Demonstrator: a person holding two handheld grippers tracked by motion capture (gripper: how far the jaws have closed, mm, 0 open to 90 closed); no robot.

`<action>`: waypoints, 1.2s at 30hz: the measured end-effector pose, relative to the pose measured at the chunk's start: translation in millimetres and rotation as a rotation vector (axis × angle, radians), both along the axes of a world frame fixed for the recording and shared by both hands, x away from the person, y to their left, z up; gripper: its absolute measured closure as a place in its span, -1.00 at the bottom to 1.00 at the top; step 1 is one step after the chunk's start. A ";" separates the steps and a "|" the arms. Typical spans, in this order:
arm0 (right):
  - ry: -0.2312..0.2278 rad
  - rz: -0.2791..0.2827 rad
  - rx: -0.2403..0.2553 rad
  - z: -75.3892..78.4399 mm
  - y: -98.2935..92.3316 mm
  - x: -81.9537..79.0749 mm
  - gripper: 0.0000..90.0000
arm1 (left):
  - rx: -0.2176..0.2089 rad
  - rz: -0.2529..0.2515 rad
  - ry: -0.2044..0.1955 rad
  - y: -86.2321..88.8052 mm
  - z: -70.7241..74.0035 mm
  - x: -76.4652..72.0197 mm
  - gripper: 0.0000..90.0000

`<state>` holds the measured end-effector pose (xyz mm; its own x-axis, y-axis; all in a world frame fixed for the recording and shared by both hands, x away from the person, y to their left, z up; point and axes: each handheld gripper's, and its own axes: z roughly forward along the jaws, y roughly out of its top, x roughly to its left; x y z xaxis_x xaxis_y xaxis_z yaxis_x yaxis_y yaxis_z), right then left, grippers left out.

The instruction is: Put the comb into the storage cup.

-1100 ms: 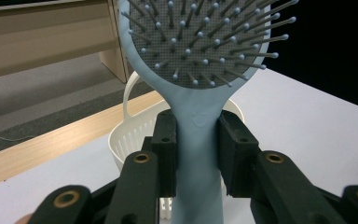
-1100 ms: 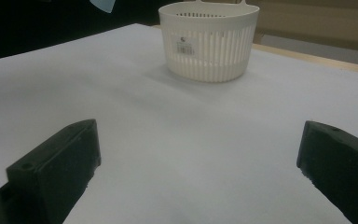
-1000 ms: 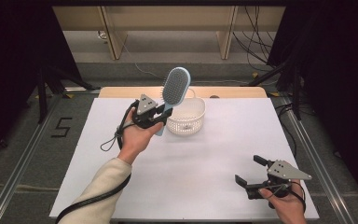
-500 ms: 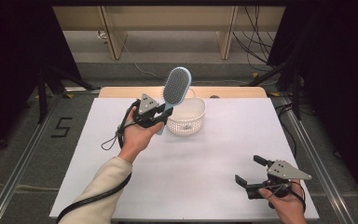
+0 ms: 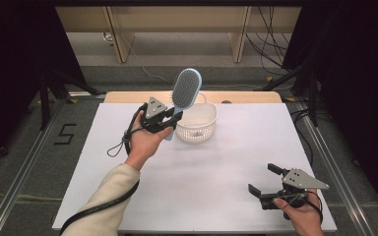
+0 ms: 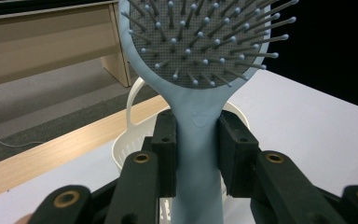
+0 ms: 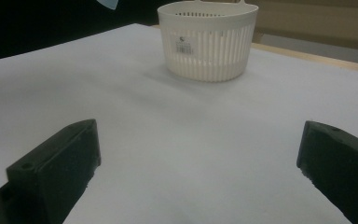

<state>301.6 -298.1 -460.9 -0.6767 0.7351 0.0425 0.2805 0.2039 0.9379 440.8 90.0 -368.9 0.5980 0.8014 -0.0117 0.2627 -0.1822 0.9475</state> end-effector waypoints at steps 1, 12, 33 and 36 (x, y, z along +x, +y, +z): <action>0.000 0.000 0.001 0.0 0.0 0.0 -1.00 | 0.001 0.001 -0.001 0.0 0.5 0.3 0.56; -0.005 0.001 0.002 0.0 0.3 0.0 -1.00 | -0.010 -0.006 -0.004 -1.7 4.0 2.9 0.56; -0.004 0.001 0.008 0.3 0.4 -0.2 -1.00 | -0.019 -0.015 -0.008 -8.4 8.9 9.5 0.56; -0.003 0.001 0.006 0.3 0.4 -0.2 -1.00 | -0.017 -0.016 -0.008 -8.7 8.7 10.0 0.56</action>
<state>301.4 -297.7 -460.6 -0.6778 0.7339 0.0451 0.2773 0.1983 0.9401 450.7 81.3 -360.1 0.6111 0.7913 -0.0205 0.2523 -0.1701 0.9526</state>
